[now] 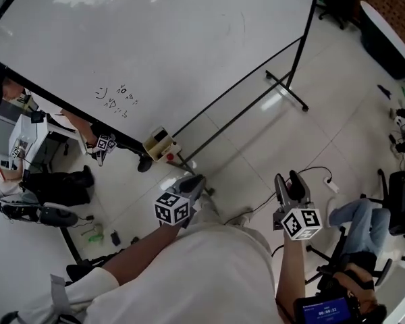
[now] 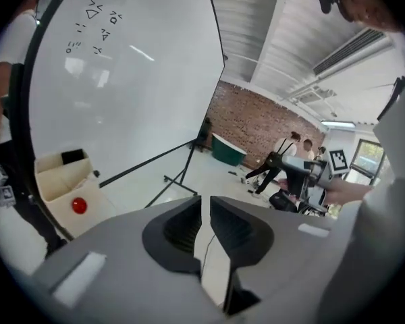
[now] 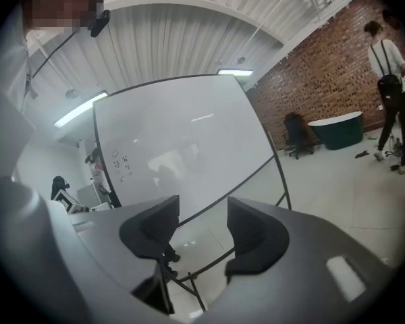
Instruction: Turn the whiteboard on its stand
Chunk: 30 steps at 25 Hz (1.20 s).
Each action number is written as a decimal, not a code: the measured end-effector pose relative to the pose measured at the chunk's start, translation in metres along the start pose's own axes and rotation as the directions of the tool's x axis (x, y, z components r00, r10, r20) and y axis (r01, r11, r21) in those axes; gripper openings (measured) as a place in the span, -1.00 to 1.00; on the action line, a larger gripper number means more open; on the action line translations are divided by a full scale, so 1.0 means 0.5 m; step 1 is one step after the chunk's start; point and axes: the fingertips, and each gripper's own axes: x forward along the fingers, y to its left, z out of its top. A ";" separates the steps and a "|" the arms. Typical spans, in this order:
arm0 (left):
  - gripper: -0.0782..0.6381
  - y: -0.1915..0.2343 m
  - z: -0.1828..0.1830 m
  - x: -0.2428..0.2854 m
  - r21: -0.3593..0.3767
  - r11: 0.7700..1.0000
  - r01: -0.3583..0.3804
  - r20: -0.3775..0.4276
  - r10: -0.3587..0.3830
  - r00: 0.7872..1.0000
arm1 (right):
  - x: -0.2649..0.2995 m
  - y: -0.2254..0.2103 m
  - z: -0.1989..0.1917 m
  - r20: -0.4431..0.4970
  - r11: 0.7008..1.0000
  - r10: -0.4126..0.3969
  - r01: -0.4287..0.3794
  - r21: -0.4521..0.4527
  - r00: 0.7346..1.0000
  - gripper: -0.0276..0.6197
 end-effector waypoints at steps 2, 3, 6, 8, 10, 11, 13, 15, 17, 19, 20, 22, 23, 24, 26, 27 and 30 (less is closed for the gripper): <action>-0.63 -0.044 0.010 0.029 -0.004 0.999 0.054 0.033 -0.054 0.998 | -0.049 -0.042 0.000 0.013 0.999 -0.044 0.044 0.012 0.999 -0.25; -0.64 -0.065 0.016 0.044 -0.002 0.997 0.078 0.046 -0.077 0.996 | -0.074 -0.065 0.000 0.019 0.998 -0.069 0.069 0.014 0.997 -0.26; -0.64 -0.116 0.030 0.088 0.011 0.993 0.120 0.072 -0.120 0.990 | -0.153 -0.134 0.005 0.040 0.988 -0.151 0.151 0.006 0.988 -0.31; -0.64 -0.143 0.037 0.117 0.014 0.990 0.142 0.075 -0.143 0.987 | -0.207 -0.170 0.021 0.069 0.980 -0.199 0.199 0.011 0.977 -0.38; -0.64 -0.170 0.043 0.140 0.023 0.985 0.169 0.069 -0.171 0.983 | -0.264 -0.198 0.037 0.111 0.970 -0.242 0.240 0.036 0.964 -0.52; -0.64 -0.183 0.046 0.150 0.033 0.983 0.183 0.066 -0.185 0.981 | -0.292 -0.210 0.042 0.133 0.965 -0.263 0.258 0.052 0.956 -0.60; -0.65 -0.205 0.059 0.170 0.064 0.977 0.205 0.059 -0.209 0.976 | -0.336 -0.231 0.050 0.162 0.954 -0.299 0.289 0.083 0.940 -0.88; -0.69 -0.224 0.076 0.184 0.104 0.970 0.221 0.058 -0.228 0.972 | -0.364 -0.243 0.055 0.177 0.945 -0.325 0.310 0.107 0.929 -0.91; -0.73 -0.245 0.097 0.196 0.155 0.959 0.237 0.062 -0.249 0.966 | -0.382 -0.245 0.062 0.201 0.941 -0.334 0.315 0.124 0.921 -0.91; -0.73 -0.265 0.116 0.214 0.190 0.949 0.251 0.066 -0.267 0.961 | -0.390 -0.250 0.070 0.234 0.940 -0.340 0.319 0.124 0.911 -0.91; -0.73 -0.274 0.123 0.223 0.193 0.947 0.258 0.067 -0.275 0.959 | -0.393 -0.250 0.076 0.258 0.939 -0.342 0.324 0.111 0.904 -0.91; -0.73 -0.290 0.136 0.242 0.190 0.943 0.273 0.068 -0.290 0.955 | -0.397 -0.238 0.097 0.316 0.945 -0.326 0.320 0.071 0.891 -0.91; -0.73 -0.296 0.143 0.252 0.190 0.941 0.281 0.067 -0.298 0.952 | -0.394 -0.229 0.110 0.339 0.951 -0.305 0.304 0.059 0.890 -0.91; -0.73 -0.301 0.150 0.264 0.191 0.938 0.289 0.064 -0.306 0.950 | -0.385 -0.224 0.120 0.354 0.957 -0.284 0.283 0.056 0.891 -0.91; -0.73 -0.308 0.163 0.292 0.191 0.932 0.309 0.050 -0.324 0.945 | -0.358 -0.224 0.134 0.360 0.966 -0.258 0.253 0.063 0.896 -0.91; -0.73 -0.309 0.169 0.308 0.190 0.928 0.320 0.039 -0.333 0.942 | -0.341 -0.229 0.139 0.354 0.967 -0.254 0.247 0.065 0.900 -0.91; -0.73 -0.308 0.189 0.367 0.180 0.921 0.344 0.010 -0.352 0.936 | -0.293 -0.249 0.173 0.342 0.967 -0.254 0.246 0.068 0.905 -0.91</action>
